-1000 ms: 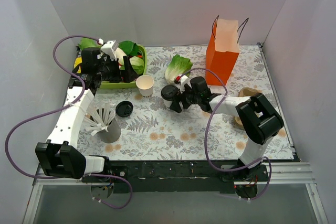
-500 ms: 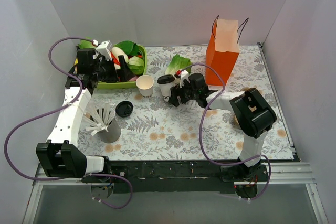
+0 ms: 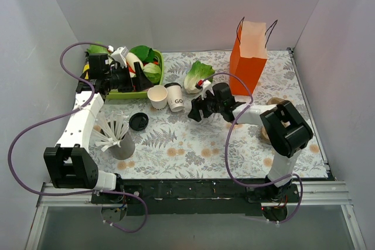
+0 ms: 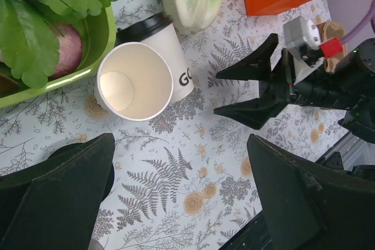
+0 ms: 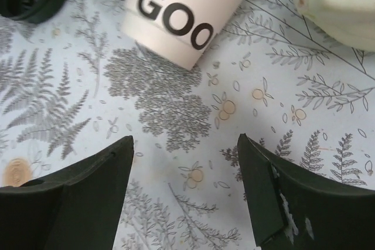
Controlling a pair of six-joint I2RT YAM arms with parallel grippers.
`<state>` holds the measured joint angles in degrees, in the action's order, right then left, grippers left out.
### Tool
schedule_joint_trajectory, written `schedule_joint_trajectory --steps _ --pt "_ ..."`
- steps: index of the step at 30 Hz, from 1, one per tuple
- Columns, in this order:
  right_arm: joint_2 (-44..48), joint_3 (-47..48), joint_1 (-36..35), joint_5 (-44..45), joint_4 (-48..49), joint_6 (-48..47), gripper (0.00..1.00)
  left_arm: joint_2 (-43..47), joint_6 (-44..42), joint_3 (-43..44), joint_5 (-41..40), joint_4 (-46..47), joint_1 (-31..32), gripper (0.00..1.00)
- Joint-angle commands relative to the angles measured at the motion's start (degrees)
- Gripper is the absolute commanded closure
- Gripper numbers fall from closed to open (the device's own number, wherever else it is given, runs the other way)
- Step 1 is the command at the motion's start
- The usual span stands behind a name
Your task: Pack the takeout coffee
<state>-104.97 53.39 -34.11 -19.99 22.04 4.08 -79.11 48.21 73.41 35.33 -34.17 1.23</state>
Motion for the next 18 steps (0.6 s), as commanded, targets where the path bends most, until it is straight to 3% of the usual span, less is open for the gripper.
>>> schedule_joint_trajectory --steps 1,6,18 --pt "6.44 1.54 -0.08 -6.45 -1.29 0.66 0.18 0.01 -0.92 1.57 2.2 1.74 -0.09 0.02" --pt "4.25 6.11 -0.43 -3.23 -4.02 11.09 0.02 -0.43 1.01 0.51 4.13 2.62 -0.09 0.02" --pt "-12.01 23.6 -1.49 1.88 -4.99 21.5 0.02 3.17 -0.39 -1.77 1.85 -1.33 -0.09 0.02"
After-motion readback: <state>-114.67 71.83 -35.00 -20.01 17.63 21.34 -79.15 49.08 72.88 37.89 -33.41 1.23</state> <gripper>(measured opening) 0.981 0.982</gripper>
